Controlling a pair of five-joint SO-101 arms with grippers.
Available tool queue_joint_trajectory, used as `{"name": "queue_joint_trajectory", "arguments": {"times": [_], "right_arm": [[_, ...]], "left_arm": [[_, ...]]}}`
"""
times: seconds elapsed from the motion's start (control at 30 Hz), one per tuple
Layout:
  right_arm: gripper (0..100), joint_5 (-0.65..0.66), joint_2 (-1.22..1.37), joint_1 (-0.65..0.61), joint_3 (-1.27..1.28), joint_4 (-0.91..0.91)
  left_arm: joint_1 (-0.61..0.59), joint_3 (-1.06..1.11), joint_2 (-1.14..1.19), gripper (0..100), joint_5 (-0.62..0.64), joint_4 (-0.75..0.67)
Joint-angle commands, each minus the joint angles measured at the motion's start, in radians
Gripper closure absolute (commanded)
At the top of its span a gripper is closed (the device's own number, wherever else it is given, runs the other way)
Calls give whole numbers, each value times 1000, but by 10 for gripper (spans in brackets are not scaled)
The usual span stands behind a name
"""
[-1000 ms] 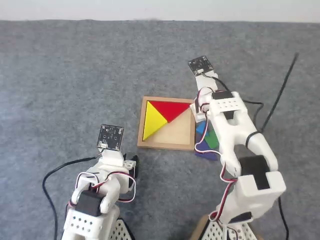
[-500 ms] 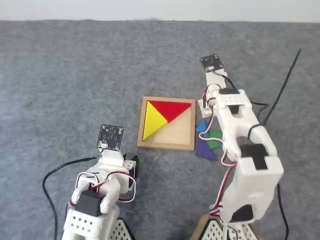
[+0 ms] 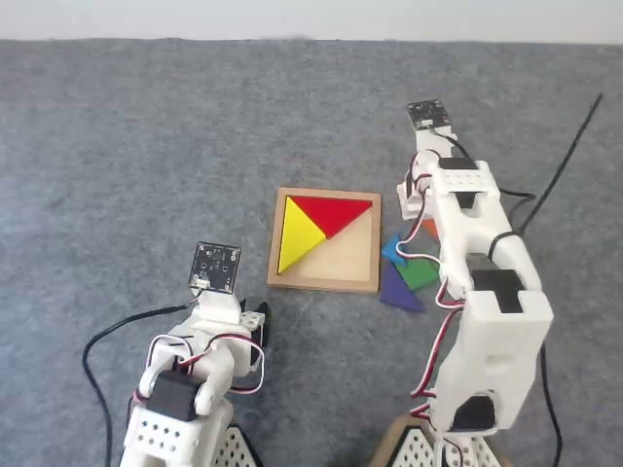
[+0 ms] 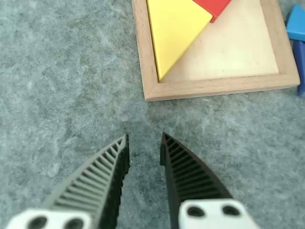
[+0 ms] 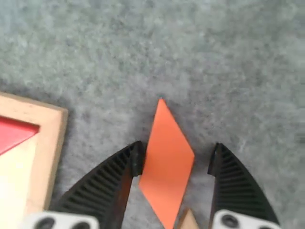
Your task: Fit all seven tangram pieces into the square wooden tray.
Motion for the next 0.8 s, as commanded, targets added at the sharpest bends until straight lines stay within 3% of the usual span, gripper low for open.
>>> {"name": "queue_joint_trajectory", "arguments": {"times": [0.0, 0.13, 0.33, 0.57, 0.77], "right_arm": [[746, -11, -44, 15, -41, 41], [746, 8, -191, -64, 41, 27], [747, 54, -371, -125, 331, -150], [805, 60, -343, -56, 336, -145], [775, 60, -248, -65, 252, -134]], "left_arm": [[2, -12, -17, 895, 6, 2], [2, -12, -17, 895, 6, 2], [2, -12, -17, 895, 6, 2], [2, -12, -17, 895, 6, 2], [2, -12, -17, 895, 6, 2]]}}
